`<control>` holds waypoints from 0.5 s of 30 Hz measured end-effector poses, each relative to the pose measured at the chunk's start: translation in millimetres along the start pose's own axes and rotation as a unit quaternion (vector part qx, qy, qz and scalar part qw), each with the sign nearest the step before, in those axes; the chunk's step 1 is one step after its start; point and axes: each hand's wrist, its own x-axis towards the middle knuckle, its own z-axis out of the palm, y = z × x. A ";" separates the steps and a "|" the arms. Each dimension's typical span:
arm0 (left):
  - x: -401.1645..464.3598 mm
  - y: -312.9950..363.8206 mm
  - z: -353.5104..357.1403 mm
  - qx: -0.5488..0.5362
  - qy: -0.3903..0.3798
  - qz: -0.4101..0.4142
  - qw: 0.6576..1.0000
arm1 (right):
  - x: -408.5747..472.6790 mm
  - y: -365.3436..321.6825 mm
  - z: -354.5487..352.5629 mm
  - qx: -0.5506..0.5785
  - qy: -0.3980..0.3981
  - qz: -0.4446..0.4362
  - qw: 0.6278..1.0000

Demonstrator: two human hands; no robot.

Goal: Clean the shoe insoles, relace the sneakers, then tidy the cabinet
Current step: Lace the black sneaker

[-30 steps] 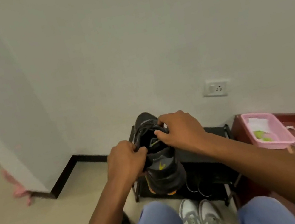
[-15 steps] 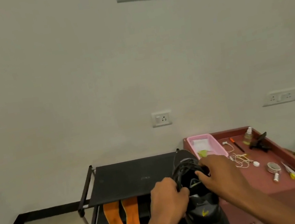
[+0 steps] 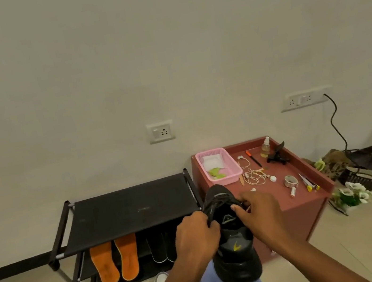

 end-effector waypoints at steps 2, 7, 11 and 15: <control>2.7 2.9 3.7 -0.004 0.002 0.005 1.000 | 1.8 7.8 2.8 0.000 0.003 0.010 1.000; 15.1 5.9 4.5 0.013 0.001 0.012 1.000 | 9.7 13.9 5.9 0.017 0.008 0.016 1.000; 29.4 19.6 0.9 0.023 -0.011 0.028 0.999 | 24.3 20.7 3.2 0.025 0.023 0.016 0.999; 49.7 34.5 -4.9 0.037 -0.020 0.031 0.999 | 41.0 27.8 1.6 0.029 0.025 0.013 0.999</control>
